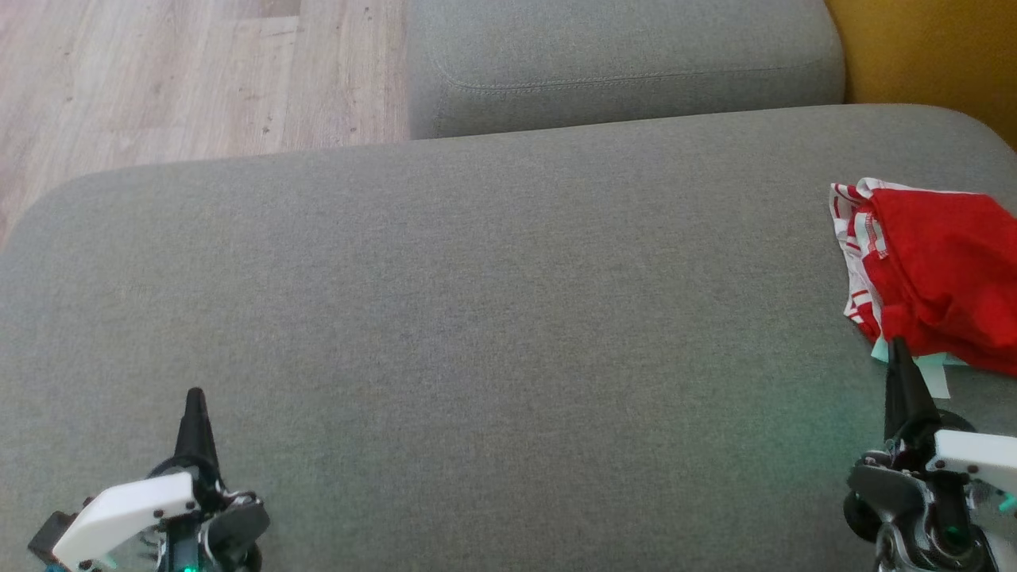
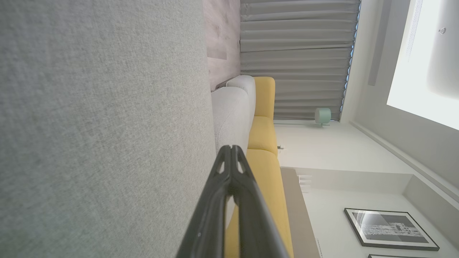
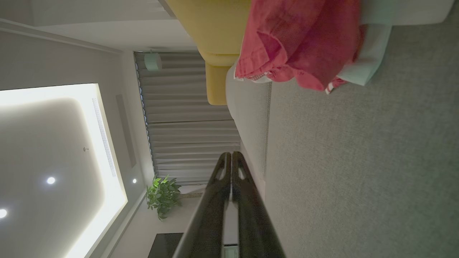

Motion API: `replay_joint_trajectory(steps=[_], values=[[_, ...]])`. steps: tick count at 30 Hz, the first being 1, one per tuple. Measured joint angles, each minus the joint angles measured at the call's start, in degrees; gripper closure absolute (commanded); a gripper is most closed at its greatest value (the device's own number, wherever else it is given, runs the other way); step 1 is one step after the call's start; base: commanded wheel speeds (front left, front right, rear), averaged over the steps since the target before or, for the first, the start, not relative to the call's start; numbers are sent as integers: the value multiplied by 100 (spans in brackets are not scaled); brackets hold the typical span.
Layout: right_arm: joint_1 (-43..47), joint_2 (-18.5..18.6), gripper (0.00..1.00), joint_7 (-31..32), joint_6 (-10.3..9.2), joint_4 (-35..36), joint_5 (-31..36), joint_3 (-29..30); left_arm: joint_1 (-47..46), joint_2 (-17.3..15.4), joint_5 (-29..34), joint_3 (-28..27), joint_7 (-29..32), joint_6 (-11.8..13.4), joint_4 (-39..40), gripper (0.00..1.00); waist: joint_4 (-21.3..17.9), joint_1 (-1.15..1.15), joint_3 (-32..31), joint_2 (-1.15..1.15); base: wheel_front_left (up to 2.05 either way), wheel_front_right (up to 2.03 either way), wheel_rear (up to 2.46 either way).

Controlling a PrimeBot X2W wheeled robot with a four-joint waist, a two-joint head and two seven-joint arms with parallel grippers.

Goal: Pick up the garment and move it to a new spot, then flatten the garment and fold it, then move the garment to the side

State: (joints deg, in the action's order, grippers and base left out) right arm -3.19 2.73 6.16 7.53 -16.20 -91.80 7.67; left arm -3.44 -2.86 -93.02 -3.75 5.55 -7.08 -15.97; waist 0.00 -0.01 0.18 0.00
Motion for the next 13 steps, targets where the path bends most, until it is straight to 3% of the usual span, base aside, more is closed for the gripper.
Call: replay_joint_trajectory(steps=[13], values=[[0,0,100,0,0,0,0,1,0,4,0,-5,18,0,0,100,0,0,0,0,0,0,0]])
